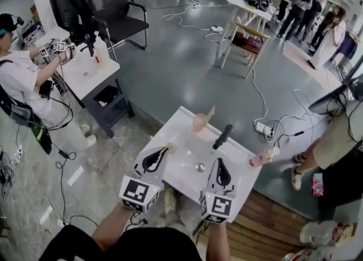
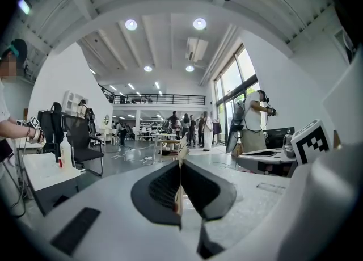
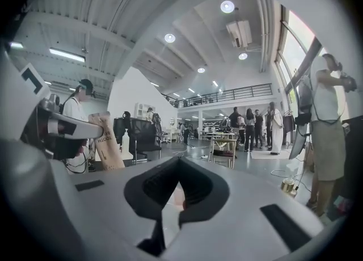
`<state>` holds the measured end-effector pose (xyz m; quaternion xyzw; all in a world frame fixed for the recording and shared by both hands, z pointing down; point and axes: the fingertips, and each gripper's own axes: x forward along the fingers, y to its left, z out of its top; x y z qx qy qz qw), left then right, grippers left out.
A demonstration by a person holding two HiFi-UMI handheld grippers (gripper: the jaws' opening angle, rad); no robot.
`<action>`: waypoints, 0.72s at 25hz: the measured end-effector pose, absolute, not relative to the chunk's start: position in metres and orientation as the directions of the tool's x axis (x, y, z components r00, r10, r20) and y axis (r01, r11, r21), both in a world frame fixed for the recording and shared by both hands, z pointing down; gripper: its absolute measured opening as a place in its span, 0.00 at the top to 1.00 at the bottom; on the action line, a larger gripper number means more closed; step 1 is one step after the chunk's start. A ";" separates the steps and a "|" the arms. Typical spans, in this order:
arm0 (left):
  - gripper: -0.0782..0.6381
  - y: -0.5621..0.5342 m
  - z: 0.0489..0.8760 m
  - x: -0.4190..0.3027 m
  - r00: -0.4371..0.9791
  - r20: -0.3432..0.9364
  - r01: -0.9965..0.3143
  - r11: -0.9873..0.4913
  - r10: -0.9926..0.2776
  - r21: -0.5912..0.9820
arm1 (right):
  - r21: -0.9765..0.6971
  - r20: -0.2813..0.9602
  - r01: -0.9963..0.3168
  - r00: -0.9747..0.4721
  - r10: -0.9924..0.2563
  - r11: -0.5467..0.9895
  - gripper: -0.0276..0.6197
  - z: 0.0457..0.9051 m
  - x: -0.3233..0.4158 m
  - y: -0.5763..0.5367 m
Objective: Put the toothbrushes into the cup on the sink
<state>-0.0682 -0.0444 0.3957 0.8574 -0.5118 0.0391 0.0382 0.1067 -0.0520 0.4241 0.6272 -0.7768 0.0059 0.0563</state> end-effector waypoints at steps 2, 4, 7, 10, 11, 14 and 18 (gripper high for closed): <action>0.88 -0.034 0.395 -0.069 0.473 0.109 -0.880 -0.474 -0.874 0.023 | 0.063 0.096 -0.975 -0.209 -0.973 0.215 0.96 0.427 0.106 -0.040; 0.88 -0.025 0.395 -0.069 0.474 0.114 -0.880 -0.474 -0.873 0.030 | 0.064 0.095 -0.973 -0.216 -0.972 0.222 0.96 0.435 0.107 -0.029; 0.88 -0.015 0.394 -0.068 0.476 0.107 -0.879 -0.477 -0.873 0.024 | 0.064 0.098 -0.974 -0.209 -0.973 0.215 0.96 0.434 0.107 -0.018; 0.88 -0.008 0.391 -0.068 0.479 0.107 -0.877 -0.480 -0.871 0.016 | 0.065 0.092 -0.977 -0.197 -0.976 0.203 0.96 0.426 0.108 -0.011; 0.88 -0.007 0.390 -0.069 0.480 0.107 -0.877 -0.481 -0.871 0.013 | 0.065 0.092 -0.977 -0.195 -0.977 0.201 0.96 0.424 0.108 -0.009; 0.88 -0.005 0.387 -0.070 0.480 0.106 -0.877 -0.481 -0.871 0.016 | 0.063 0.103 -0.978 -0.191 -0.976 0.198 0.96 0.425 0.107 -0.007; 0.88 -0.008 0.390 -0.070 0.484 0.108 -0.875 -0.484 -0.868 0.029 | 0.061 0.100 -0.975 -0.206 -0.973 0.213 0.96 0.429 0.102 -0.010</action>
